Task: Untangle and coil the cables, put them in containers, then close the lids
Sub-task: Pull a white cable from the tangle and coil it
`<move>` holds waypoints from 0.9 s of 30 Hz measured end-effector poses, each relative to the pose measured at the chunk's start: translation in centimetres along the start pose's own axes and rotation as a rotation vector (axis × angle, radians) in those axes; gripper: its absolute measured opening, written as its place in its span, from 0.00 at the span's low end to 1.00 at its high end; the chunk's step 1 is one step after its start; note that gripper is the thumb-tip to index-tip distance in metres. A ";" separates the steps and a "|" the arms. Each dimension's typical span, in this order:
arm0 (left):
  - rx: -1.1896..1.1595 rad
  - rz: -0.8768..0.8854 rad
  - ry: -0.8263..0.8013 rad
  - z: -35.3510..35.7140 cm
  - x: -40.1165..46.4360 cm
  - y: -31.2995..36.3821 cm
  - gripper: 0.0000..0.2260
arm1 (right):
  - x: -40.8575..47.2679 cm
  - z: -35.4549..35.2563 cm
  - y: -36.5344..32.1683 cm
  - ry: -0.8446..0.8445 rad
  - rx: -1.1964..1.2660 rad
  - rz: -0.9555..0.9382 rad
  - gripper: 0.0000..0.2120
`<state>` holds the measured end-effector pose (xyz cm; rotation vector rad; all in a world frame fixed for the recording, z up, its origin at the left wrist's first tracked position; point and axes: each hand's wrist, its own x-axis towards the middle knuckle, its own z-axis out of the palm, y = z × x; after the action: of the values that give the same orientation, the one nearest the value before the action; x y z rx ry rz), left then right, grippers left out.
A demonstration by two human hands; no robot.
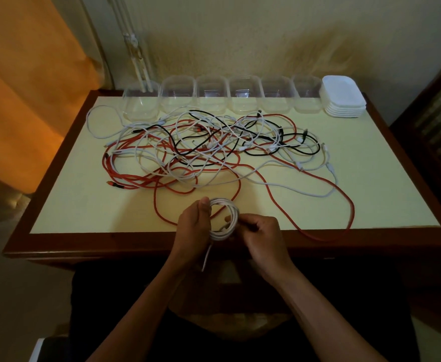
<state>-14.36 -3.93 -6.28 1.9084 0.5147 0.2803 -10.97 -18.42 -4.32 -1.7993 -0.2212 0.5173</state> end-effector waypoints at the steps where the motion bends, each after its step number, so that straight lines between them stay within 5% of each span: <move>1: 0.070 0.030 0.014 0.2 0.0 -0.1 0.18 | -0.1 -0.1 -0.3 -0.025 0.100 0.064 0.11; 5: 0.381 0.145 0.020 0.0 0.0 -0.3 0.17 | 0.2 -1.2 -1.4 -0.161 0.662 0.422 0.14; 9: 0.538 0.213 -0.047 0.2 -0.5 -0.4 0.12 | 0.6 -1.9 -1.1 -0.250 0.630 0.525 0.15; 16: -0.150 0.016 -0.206 0.7 -0.8 -0.6 0.17 | 0.5 -1.5 -1.0 -0.304 1.137 0.450 0.18; 18: -0.186 -0.020 -0.203 0.7 -1.0 -0.9 0.17 | 0.6 -1.3 -1.0 -0.256 0.911 0.407 0.15; 21: 0.026 0.009 -0.051 0.8 -0.6 -1.5 0.18 | 0.8 -1.1 -0.6 0.066 0.014 0.137 0.08; 23: 0.169 0.045 0.040 0.6 -0.4 -1.4 0.15 | 0.7 -1.4 -0.7 0.186 -0.153 -0.101 0.06; 27: 0.223 0.113 0.061 0.6 0.0 -0.6 0.11 | 0.3 -1.8 -1.1 -0.233 -0.092 -0.153 0.13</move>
<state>-14.28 -4.23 -7.05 2.1553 0.4963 0.3679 -9.72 -19.53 -2.99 -1.7928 -0.5468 0.6153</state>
